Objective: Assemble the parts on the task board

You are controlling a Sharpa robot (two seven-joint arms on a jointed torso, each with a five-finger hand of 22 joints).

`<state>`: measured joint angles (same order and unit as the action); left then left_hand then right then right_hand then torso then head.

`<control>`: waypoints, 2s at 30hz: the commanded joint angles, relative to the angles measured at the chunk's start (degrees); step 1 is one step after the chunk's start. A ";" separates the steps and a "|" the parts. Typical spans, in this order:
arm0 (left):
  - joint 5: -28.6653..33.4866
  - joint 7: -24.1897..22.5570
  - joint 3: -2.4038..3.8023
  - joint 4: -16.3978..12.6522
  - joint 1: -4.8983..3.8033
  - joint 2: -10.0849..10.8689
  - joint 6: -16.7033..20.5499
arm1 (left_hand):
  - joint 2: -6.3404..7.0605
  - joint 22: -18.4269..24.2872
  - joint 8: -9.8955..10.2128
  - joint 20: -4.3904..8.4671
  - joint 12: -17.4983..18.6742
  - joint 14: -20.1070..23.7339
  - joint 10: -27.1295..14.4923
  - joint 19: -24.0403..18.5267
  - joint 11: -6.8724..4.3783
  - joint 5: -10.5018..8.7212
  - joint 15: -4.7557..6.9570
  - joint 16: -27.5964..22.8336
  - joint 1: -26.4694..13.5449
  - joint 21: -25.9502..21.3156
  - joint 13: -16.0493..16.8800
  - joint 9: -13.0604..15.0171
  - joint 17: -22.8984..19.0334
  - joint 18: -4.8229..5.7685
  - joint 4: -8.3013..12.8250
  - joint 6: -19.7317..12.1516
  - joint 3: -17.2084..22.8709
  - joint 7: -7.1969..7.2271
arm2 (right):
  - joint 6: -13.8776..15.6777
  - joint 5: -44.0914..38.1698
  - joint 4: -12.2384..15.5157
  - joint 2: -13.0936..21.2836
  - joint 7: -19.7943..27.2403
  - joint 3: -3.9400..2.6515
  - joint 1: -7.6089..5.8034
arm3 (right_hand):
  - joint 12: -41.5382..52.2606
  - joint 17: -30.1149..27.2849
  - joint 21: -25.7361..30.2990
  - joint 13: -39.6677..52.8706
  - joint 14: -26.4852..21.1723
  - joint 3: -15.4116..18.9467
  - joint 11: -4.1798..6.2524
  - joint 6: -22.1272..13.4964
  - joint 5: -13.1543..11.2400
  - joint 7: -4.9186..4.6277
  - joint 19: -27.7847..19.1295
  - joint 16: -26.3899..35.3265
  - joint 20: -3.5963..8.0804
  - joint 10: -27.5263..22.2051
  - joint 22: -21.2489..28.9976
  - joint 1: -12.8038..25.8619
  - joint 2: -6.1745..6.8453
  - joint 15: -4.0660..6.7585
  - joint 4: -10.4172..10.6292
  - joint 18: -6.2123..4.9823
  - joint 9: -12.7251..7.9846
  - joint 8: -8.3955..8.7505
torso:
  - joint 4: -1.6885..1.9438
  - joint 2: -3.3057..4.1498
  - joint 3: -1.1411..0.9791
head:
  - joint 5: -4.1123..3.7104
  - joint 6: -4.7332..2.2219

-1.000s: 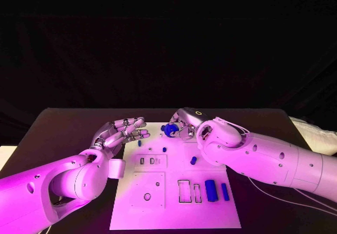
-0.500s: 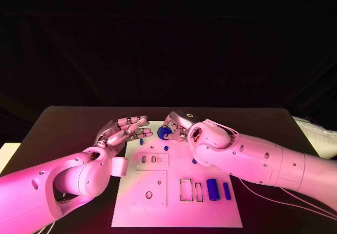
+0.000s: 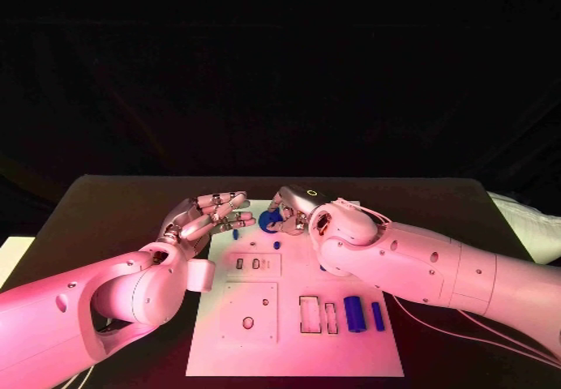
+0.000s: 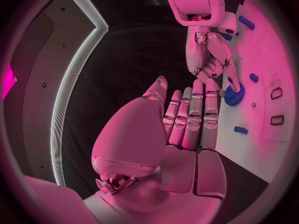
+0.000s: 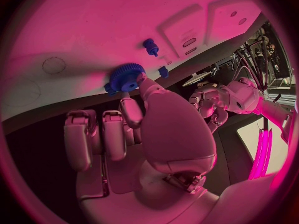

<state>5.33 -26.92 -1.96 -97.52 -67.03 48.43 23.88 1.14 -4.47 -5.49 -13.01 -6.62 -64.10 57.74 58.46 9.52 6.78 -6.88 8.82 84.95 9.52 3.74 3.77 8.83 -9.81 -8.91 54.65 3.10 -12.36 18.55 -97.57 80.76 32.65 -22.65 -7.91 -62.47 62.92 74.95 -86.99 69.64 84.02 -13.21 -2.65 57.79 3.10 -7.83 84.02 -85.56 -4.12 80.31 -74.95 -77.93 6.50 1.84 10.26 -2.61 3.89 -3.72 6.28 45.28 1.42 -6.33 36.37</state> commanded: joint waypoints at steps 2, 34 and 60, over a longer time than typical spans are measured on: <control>0.10 -0.20 0.05 -0.01 -0.06 -0.12 -1.18 | -0.45 0.10 0.18 0.01 0.38 -0.30 0.34 0.31 0.10 -0.27 0.10 -0.20 0.29 -0.37 -0.05 -0.07 0.09 -0.66 0.41 0.42 -0.03 -0.04 | -1.58 0.26 -0.20 -0.11 0.82 0.07 0.03 | -1.17 3.61 -0.02 -0.53 3.85 2.27 -0.31 -1.98 -0.19 -0.32 1.43 0.18 -0.77 -0.63 -7.56 2.50 1.95 -0.62 1.73 0.93 -0.23 0.28 | -0.07 0.00 0.00 | -0.03 0.00; 0.10 -0.10 0.03 0.38 -0.03 0.26 -1.35 | -0.48 0.14 0.26 0.00 0.46 -0.30 0.28 0.32 0.13 -0.30 0.08 -0.29 0.27 -0.45 -0.07 -0.08 0.12 -0.65 0.48 0.37 -0.07 -0.06 | 7.26 20.42 6.62 16.60 22.37 -2.52 0.41 | 2.86 6.04 -0.84 3.17 4.29 8.21 -0.16 -0.82 5.28 -0.14 2.72 -0.75 -0.88 1.02 -9.67 -2.00 -2.10 -0.54 2.36 1.37 0.12 -0.12 | -1.35 -0.63 -0.30 | -0.39 -0.59; 0.10 -0.14 0.01 1.77 0.16 -0.16 -1.87 | -0.52 0.17 0.32 0.00 0.53 -0.30 0.23 0.34 0.14 -0.31 0.07 -0.35 0.27 -0.51 -0.08 -0.09 0.14 -0.65 0.53 0.34 -0.08 -0.06 | 2.16 22.40 0.32 24.40 27.05 -2.84 5.53 | 2.16 6.45 -1.17 2.92 4.33 8.65 -0.10 -0.73 5.60 -0.13 3.22 -0.92 -0.79 0.77 -10.45 -5.02 -0.68 -0.49 -0.82 1.55 0.01 0.07 | -2.50 -0.67 -0.79 | -0.27 -0.54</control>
<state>5.37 -26.74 -1.99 -95.72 -66.88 48.41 23.33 1.14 -4.40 -5.49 -13.01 -6.38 -64.10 57.73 58.45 9.52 6.78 -6.88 8.82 84.95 9.31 3.76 3.77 8.92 -9.81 -8.75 54.65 2.94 -12.36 21.72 -74.91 81.39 57.31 4.31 -10.72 -57.02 65.34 74.91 -87.89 72.65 84.03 -4.67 -2.75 56.69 8.32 -7.99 84.00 -86.11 -4.95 81.02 -74.91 -82.51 5.75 1.41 9.78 -1.67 3.97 -3.52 3.80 44.58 0.58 -6.67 35.79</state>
